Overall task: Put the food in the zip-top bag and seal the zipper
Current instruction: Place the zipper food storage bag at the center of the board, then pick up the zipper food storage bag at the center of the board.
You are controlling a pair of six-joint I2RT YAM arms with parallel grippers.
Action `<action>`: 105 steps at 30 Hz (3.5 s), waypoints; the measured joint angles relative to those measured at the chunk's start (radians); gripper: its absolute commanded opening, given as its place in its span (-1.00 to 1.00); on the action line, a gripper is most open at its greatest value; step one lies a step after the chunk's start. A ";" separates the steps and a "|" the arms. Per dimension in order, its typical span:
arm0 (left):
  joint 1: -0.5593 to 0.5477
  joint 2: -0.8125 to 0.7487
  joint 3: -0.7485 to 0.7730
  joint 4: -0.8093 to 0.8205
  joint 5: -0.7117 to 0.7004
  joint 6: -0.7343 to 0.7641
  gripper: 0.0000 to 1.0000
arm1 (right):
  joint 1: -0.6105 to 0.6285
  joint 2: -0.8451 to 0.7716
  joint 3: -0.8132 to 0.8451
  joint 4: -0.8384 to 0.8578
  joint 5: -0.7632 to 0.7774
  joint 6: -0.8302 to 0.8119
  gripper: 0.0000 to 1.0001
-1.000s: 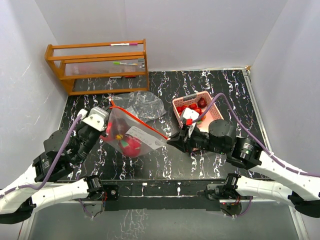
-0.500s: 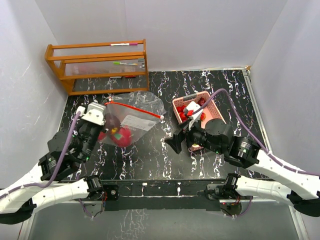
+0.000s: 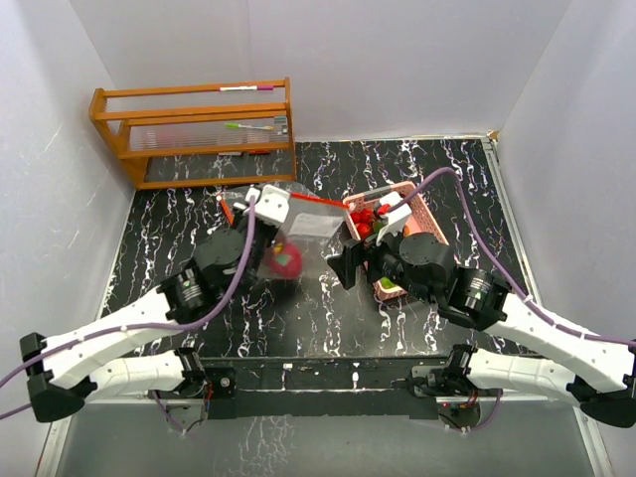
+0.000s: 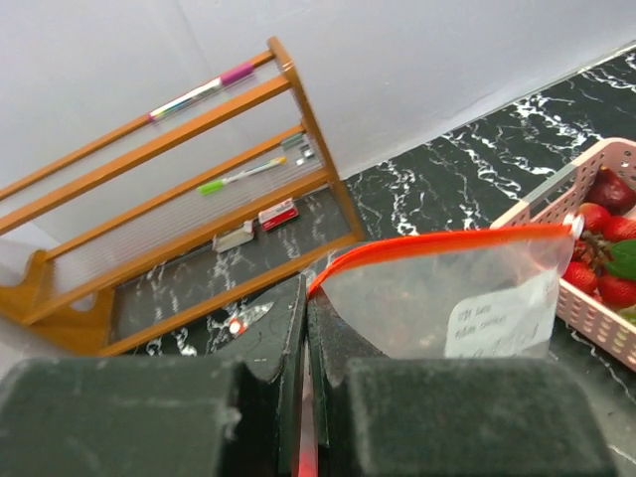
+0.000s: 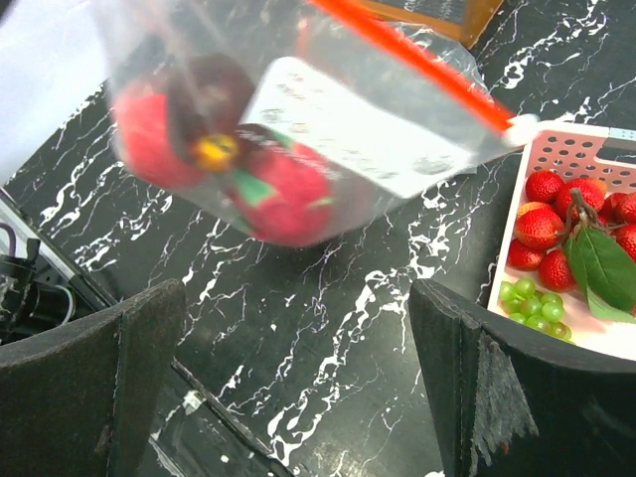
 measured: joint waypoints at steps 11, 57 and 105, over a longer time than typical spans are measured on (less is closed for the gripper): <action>0.675 0.185 0.082 -0.043 0.431 -0.330 -1.00 | 0.000 0.021 0.000 0.039 -0.032 0.016 0.96; 0.812 0.531 -0.238 -0.017 0.565 -1.261 0.38 | -0.001 0.060 -0.086 0.055 -0.026 0.077 0.97; 0.728 0.251 -0.005 -0.235 1.048 -0.542 -1.00 | -0.014 0.107 -0.098 0.109 -0.093 0.088 0.98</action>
